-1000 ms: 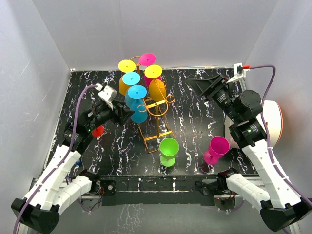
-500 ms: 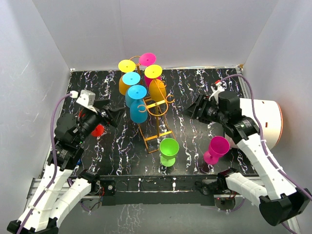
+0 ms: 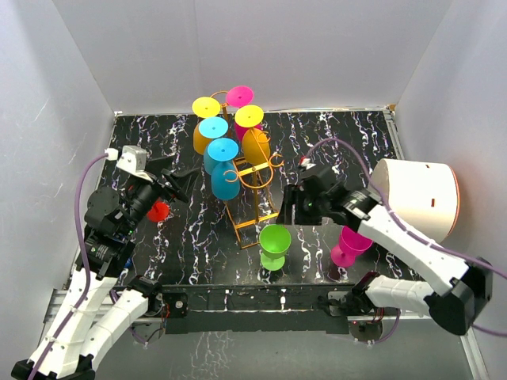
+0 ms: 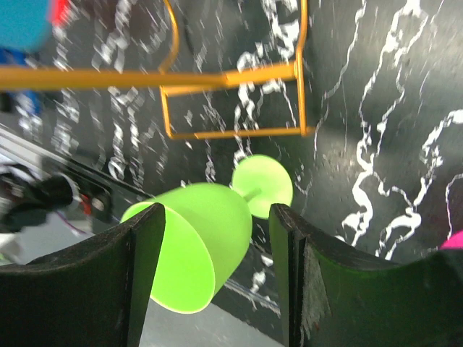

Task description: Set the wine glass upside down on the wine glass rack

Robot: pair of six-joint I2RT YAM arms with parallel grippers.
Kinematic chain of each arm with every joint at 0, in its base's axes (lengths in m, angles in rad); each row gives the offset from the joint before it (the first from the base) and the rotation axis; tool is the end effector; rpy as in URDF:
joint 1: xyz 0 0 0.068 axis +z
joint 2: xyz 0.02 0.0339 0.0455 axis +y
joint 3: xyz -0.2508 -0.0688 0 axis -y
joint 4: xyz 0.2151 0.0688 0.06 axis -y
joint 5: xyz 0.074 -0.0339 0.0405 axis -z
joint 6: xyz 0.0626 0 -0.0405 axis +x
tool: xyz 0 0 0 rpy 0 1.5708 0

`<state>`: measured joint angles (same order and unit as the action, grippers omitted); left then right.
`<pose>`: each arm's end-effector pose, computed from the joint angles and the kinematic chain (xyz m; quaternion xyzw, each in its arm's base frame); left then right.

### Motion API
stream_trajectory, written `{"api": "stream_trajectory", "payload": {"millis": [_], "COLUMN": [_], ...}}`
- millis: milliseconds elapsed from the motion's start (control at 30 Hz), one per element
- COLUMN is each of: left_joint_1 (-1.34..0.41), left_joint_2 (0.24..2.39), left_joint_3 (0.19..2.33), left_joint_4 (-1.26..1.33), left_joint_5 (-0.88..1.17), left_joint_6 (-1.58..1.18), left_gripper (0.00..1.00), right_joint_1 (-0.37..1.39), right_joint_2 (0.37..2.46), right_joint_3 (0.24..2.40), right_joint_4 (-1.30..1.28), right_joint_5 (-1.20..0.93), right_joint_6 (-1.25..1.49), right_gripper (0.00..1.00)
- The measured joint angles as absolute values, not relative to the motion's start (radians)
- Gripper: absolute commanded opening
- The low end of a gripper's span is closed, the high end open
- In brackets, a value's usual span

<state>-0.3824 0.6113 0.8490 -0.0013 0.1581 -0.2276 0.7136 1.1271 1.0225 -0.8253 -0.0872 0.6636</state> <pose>0.1277 -0.0620 0.3982 0.1095 0.6102 -0.2818 0.7323 0.1583 0.1442 0.2679 -0.0374 0.9476 0.2319 0.2167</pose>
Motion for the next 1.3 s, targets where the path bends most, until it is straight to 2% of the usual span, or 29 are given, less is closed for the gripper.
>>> {"api": "stream_trajectory", "payload": {"millis": [200, 533, 800, 1300], "left_joint_1": [-0.382, -0.382, -0.382, -0.382], "left_joint_2": [0.605, 0.606, 0.605, 0.613], "left_joint_3": [0.849, 0.849, 0.849, 0.852], "left_joint_4": [-0.001, 0.000, 0.000, -0.019], "left_joint_5": [0.147, 0.146, 0.146, 0.154], "left_joint_6": [-0.216, -0.216, -0.216, -0.199], "left_gripper": [0.88, 0.88, 0.88, 0.89], "right_joint_1": [0.804, 0.808, 0.818, 0.888], "right_joint_2": [1.149, 1.107, 1.107, 1.185], "right_joint_3": [1.050, 1.065, 1.064, 1.058], "right_joint_4": [-0.865, -0.909, -0.909, -0.931], "right_joint_5": [-0.064, -0.026, -0.098, -0.083], "right_joint_6": [0.674, 0.680, 0.659, 0.624], "right_gripper": [0.54, 0.49, 0.45, 0.12]}}
